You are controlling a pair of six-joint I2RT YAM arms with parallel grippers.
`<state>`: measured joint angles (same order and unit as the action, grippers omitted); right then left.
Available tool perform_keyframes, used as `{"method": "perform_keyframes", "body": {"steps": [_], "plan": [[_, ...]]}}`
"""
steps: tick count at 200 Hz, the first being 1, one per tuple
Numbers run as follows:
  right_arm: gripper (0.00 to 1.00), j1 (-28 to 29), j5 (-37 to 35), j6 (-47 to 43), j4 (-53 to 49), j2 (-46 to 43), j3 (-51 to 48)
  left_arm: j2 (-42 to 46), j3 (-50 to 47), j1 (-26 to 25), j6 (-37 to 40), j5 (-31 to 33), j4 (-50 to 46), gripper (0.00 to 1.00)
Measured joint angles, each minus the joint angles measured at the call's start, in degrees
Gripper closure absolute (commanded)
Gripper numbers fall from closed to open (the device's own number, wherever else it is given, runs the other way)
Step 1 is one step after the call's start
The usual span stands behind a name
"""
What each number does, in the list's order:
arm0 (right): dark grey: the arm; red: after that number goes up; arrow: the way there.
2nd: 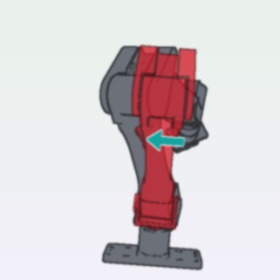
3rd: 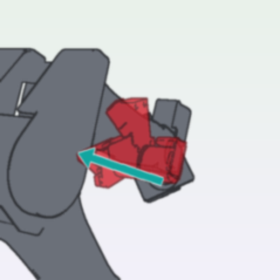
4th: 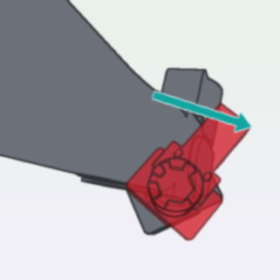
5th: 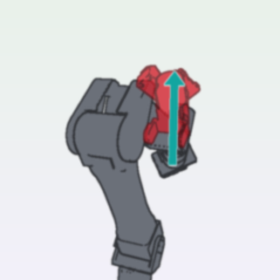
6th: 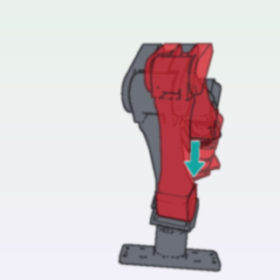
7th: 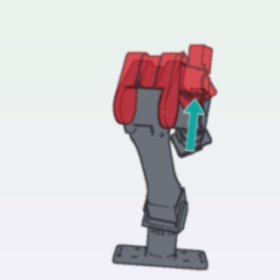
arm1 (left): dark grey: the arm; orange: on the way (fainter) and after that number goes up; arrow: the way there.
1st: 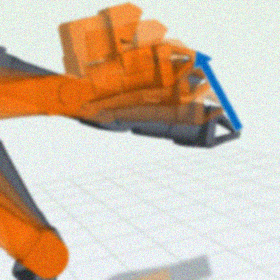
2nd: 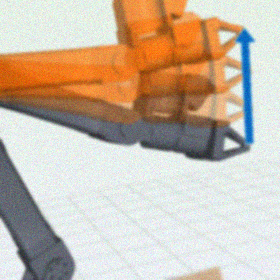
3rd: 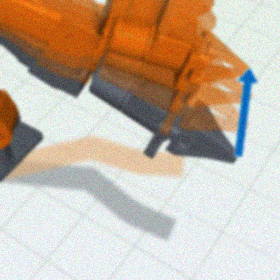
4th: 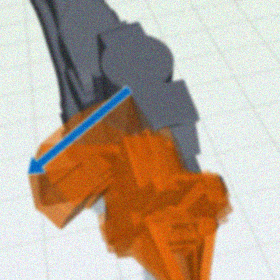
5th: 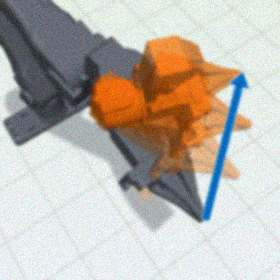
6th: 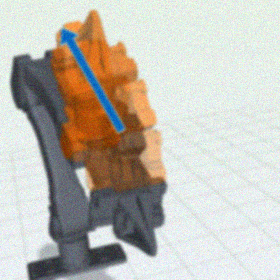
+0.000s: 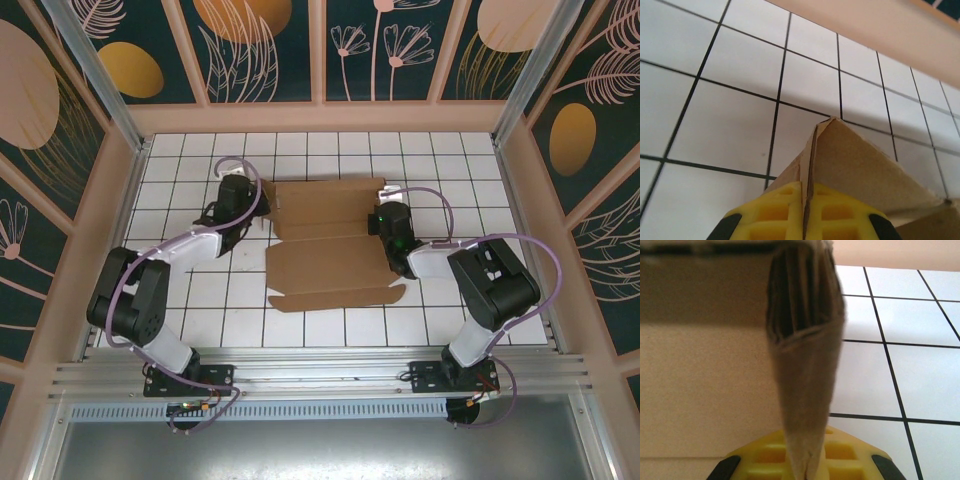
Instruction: Fold the paper box
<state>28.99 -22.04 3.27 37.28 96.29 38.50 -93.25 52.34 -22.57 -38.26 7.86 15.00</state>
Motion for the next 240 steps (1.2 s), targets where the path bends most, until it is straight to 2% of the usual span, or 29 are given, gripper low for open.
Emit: {"method": "perform_keyframes", "body": {"steps": [37, 67, 83, 92, 128, 171, 201, 222, 240], "plan": [[1.00, 0.3, -1.0, 0.8, -1.1, 0.6, 1.2, -1.5, 1.0, -2.0, -12.6, 4.9, 0.2, 1.00], [1.00, 0.4, -1.5, 0.7, -1.4, 0.6, 1.3, -1.6, 1.0, -2.1, -17.5, 6.3, 0.4, 1.00], [1.00, 0.4, -1.6, 0.7, -1.4, 0.6, 1.3, -1.4, 0.9, -2.1, -17.9, 6.3, 0.5, 0.84], [1.00, 0.3, -1.6, 0.6, -1.4, 0.6, 1.3, -0.8, 0.2, -2.1, -17.4, 6.1, 0.7, 0.77], [1.00, -1.3, 0.1, 0.3, -1.3, 0.6, 1.3, 6.3, -4.9, -2.4, -13.3, 3.6, 1.0, 0.62], [1.00, -2.3, 1.9, -0.5, -1.1, 0.6, 1.3, 13.5, -7.9, -2.6, -5.2, -1.3, -1.1, 0.56], [1.00, -2.3, 3.1, -1.5, -0.8, 0.6, 1.3, 20.6, -9.2, -2.4, 1.5, -0.9, -3.6, 0.47], [1.00, -2.3, 4.0, -1.9, -0.7, 0.6, 1.3, 24.0, -9.1, 0.2, 4.2, -0.9, -3.7, 0.44], [1.00, -2.3, 4.4, -1.9, -0.7, 0.6, 1.3, 23.6, -8.1, 5.3, 4.4, -1.0, -3.7, 0.43]]}}
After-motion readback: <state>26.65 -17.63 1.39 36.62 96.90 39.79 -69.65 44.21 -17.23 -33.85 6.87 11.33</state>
